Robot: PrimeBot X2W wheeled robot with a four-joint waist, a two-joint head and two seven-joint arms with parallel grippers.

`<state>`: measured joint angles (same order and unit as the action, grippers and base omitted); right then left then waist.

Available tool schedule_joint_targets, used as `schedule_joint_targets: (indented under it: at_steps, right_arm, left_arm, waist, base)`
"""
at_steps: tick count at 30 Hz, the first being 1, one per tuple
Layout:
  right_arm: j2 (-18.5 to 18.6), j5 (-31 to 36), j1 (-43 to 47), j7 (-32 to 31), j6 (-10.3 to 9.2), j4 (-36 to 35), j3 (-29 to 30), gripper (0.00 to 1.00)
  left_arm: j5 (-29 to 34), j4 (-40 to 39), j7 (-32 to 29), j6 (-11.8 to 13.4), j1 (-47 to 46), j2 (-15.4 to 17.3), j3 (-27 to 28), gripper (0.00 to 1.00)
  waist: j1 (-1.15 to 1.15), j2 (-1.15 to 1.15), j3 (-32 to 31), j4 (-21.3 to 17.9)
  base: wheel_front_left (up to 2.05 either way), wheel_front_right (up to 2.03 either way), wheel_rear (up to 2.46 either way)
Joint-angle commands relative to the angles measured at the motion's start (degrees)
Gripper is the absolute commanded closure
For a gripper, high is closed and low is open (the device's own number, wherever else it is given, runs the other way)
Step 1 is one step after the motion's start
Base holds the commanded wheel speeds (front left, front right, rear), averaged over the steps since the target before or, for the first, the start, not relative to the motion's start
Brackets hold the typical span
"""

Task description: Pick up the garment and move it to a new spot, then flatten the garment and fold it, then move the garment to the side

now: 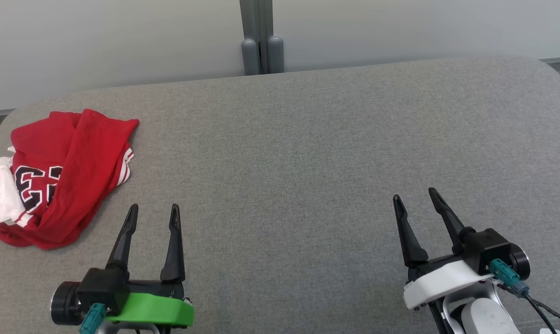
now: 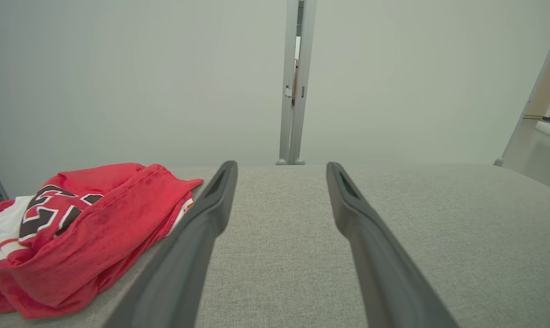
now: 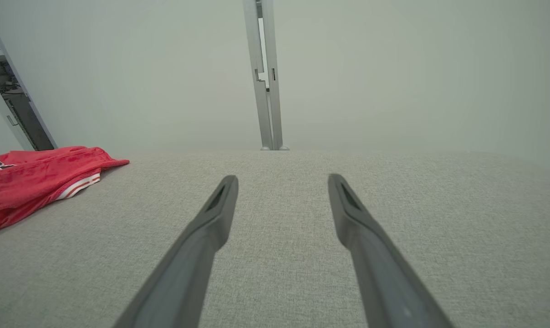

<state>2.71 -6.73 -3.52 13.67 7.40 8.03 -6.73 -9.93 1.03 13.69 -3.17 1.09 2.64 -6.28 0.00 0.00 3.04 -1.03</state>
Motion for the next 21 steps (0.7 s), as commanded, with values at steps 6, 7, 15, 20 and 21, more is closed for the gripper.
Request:
schedule_joint_targets:
  at_steps: [6,7,15,20,21]
  right_arm:
    - [0.27,3.45,-0.40,1.07,0.16,-0.80,-0.16,0.00]
    - [0.26,3.74,-0.40,1.18,0.16,-0.84,-0.20,0.00]
    - [0.28,5.74,-0.09,1.57,0.10,-0.74,-0.70,0.00]
    - [0.27,5.69,-0.14,1.56,0.10,-0.58,-0.75,0.00]
    - [0.27,5.68,-0.16,1.57,0.10,-0.54,-0.76,0.00]
  left_arm:
    - [3.39,-0.75,1.02,0.46,-0.02,0.40,-0.31,0.00]
    - [3.76,-0.78,1.15,0.51,0.02,0.40,-0.34,0.00]
    - [6.00,-0.69,1.55,0.63,0.63,0.41,-0.65,0.00]
    - [6.02,-0.45,1.55,0.33,0.60,0.41,-0.70,0.00]
    - [6.03,-0.42,1.55,0.28,0.59,0.41,-0.69,0.00]
  waist:
    - [0.00,0.00,0.32,-0.04]
    - [0.00,0.00,0.36,-0.05]
    - [0.00,0.00,0.10,-0.16]
    - [0.00,0.00,-0.03,-0.21]
    - [0.00,0.00,-0.04,-0.22]
  base:
    - [0.00,0.00,0.00]
    - [0.00,0.00,0.00]
    - [0.00,0.00,0.00]
    - [0.00,0.00,0.00]
    - [0.00,0.00,0.00]
